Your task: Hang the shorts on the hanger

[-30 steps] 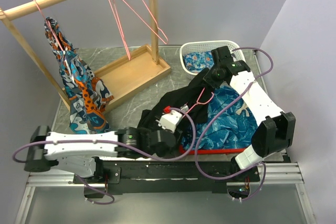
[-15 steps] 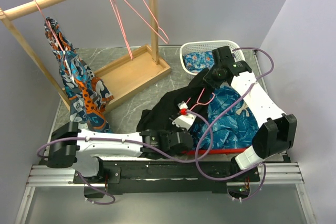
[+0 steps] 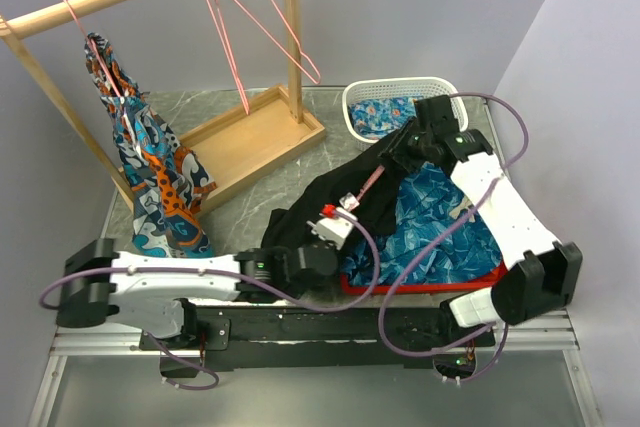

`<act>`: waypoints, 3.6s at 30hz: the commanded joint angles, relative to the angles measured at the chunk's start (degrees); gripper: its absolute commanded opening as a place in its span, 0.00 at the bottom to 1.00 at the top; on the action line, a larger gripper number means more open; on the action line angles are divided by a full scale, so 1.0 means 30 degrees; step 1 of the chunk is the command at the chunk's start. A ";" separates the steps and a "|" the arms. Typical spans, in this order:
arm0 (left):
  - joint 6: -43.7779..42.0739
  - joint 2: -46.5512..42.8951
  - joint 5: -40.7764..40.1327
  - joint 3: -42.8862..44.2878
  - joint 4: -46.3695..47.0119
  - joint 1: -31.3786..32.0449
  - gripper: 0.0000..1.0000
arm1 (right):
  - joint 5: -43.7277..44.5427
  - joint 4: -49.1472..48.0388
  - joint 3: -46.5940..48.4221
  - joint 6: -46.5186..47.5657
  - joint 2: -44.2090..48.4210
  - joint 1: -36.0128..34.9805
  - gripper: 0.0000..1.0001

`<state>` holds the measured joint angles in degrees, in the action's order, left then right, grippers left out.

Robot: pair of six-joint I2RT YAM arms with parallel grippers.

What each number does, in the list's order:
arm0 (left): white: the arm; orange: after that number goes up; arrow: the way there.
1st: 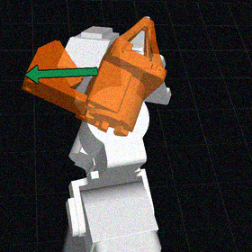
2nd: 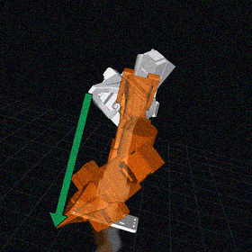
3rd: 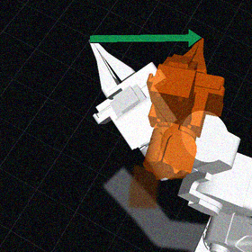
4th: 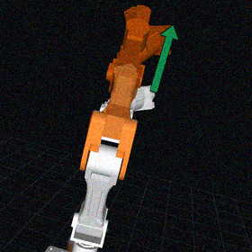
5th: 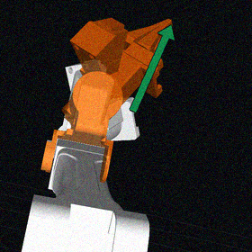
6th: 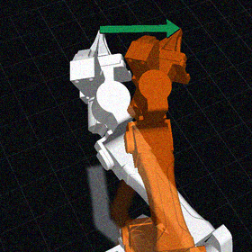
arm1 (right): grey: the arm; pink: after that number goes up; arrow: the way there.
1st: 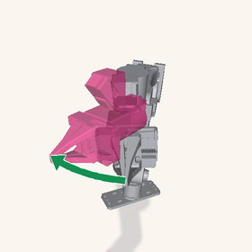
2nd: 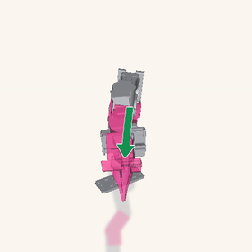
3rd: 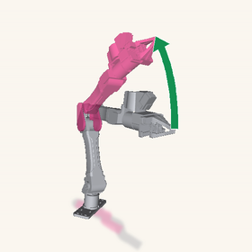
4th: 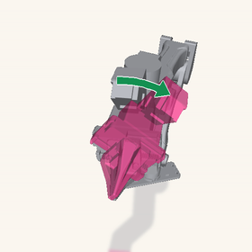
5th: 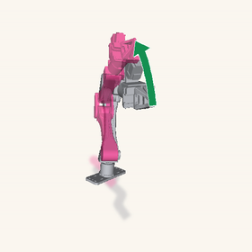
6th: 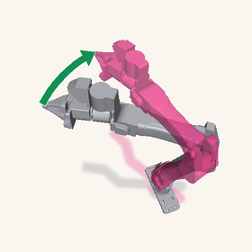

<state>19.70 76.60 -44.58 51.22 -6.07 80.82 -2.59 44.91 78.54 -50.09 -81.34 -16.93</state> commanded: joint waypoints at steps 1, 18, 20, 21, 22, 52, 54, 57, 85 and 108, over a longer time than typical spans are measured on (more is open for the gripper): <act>0.0199 -0.2561 0.0121 -0.0432 0.1876 -0.0366 0.01 | -0.1889 -0.1984 -0.0867 0.1487 0.2557 0.0105 0.57; 0.1109 -0.7041 0.2142 0.2609 -0.3919 -0.0366 0.01 | 0.0127 -0.2223 0.2676 0.4418 0.6837 0.0076 1.00; 0.1137 -0.7571 0.3019 0.3226 -0.4770 -0.0337 0.01 | 0.0860 -0.2603 0.2619 0.4478 0.7074 0.0076 1.00; 0.0992 -0.8038 0.3371 0.3896 -0.5123 -0.0366 0.01 | 0.1588 -0.2808 0.2589 0.4449 0.7190 0.0105 1.00; 0.0991 -0.8245 0.3723 0.4280 -0.6258 -0.0337 0.01 | 0.1886 -0.2897 0.2589 0.4420 0.7163 0.0164 1.00; 0.0551 -1.3139 0.7389 0.8913 -1.0577 -0.0337 0.01 | -0.4556 -1.4938 -0.5315 0.2602 0.1244 -0.0947 0.95; 0.0668 -1.3461 0.7185 0.8650 -1.0255 -0.0337 0.01 | -0.5516 -1.6453 -0.6021 0.2749 0.1566 -0.1532 0.95; 0.0844 -1.3842 0.6862 0.8357 -0.9787 -0.0366 0.01 | -0.6108 -1.7251 -0.7165 0.2633 0.2151 -0.2409 0.95; 0.3861 -1.7387 0.1705 0.6334 -1.1835 -0.0454 0.01 | -0.3474 -1.7430 -0.4328 0.0700 0.0399 -0.9738 0.95; 0.3833 -1.9673 0.1325 0.8063 -1.3508 -0.3762 0.01 | -0.1864 -1.4297 0.6535 0.4155 -0.5989 -1.1203 0.96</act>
<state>32.40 17.32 -38.50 73.30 -49.67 71.61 -11.27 1.08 90.28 -42.44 -96.53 -50.13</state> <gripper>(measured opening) 0.057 0.961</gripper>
